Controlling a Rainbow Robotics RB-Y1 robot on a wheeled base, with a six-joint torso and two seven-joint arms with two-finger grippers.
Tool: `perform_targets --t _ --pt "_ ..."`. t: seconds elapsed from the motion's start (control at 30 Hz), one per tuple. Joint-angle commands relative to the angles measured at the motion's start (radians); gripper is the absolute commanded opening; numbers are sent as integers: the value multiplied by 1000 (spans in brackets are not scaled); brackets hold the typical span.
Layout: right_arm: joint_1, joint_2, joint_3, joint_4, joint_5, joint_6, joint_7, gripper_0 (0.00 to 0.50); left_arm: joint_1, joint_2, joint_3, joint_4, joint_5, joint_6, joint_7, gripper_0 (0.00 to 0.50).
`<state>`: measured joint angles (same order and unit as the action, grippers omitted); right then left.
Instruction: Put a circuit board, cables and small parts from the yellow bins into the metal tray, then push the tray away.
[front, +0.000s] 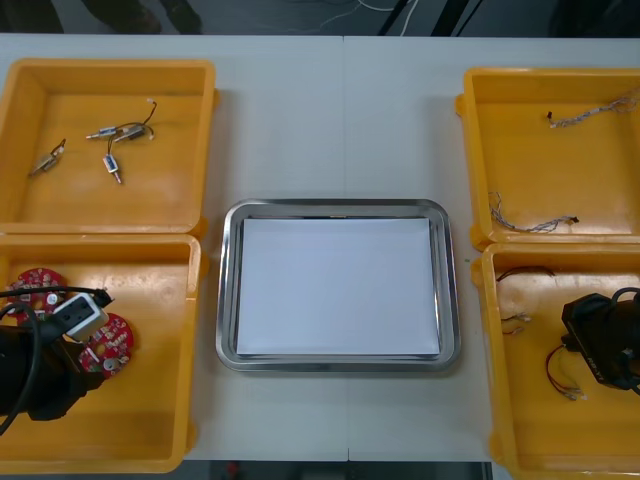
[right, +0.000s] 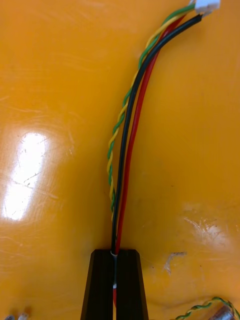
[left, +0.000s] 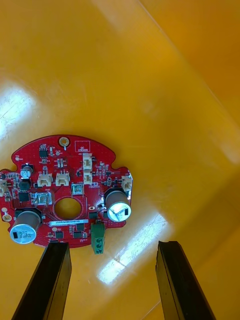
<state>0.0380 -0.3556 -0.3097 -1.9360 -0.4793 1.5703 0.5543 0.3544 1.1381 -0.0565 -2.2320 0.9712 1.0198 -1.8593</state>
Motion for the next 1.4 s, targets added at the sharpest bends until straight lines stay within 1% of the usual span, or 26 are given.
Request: perform_targets --t 0.03,0.17,0.3,0.33,0.5,0.57,0.7,0.8,0.9,0.97,1.0,1.17,1.27,1.33,1.4 --pt "26 17 -6 -28 -8 -4 -24 0 -12 42 -49 26 -17 -49 -72 500" --pt "17 6 -40 -72 -16 54 -19 0 -17 45 -59 37 -25 -53 -75 500" --pt "17 -33 -72 -138 -42 108 -22 0 -25 45 -71 48 -31 -58 -77 500" --pt "16 -46 -85 -150 -55 122 -24 0 -29 45 -77 51 -32 -61 -77 500" --pt "17 -105 -118 -196 -67 175 -21 0 -46 45 -91 64 -40 -64 -77 500" --pt "16 -141 -126 -219 -74 201 -16 0 -57 45 -100 71 -42 -64 -77 500" --pt "14 -194 -126 -250 -99 237 -5 0 -72 45 -120 84 -43 -78 -77 500" --pt "13 -255 -126 -268 -180 257 3 0 -87 46 -140 100 -46 -92 -78 500" --pt "13 -293 -128 -287 -232 271 12 0 -94 45 -144 103 -48 -90 -77 500" --pt "13 -335 -128 -316 -278 280 19 0 -97 45 -152 106 -49 -92 -78 500" --pt "13 -345 -128 -322 -292 281 21 0 -97 45 -152 107 -49 -93 -77 500" --pt "8 -425 -126 -383 -420 281 39 0 -100 49 -161 120 -54 -110 -78 500" --pt "6 -462 -126 -406 -469 280 53 0 -100 51 -163 124 -55 -110 -78 500" --pt "-3 -499 -123 -425 -519 281 82 0 -100 51 -163 124 -57 -110 -78 500" --pt "-12 -536 -118 -431 -565 281 148 0 -100 51 -166 129 -57 -110 -78 500"
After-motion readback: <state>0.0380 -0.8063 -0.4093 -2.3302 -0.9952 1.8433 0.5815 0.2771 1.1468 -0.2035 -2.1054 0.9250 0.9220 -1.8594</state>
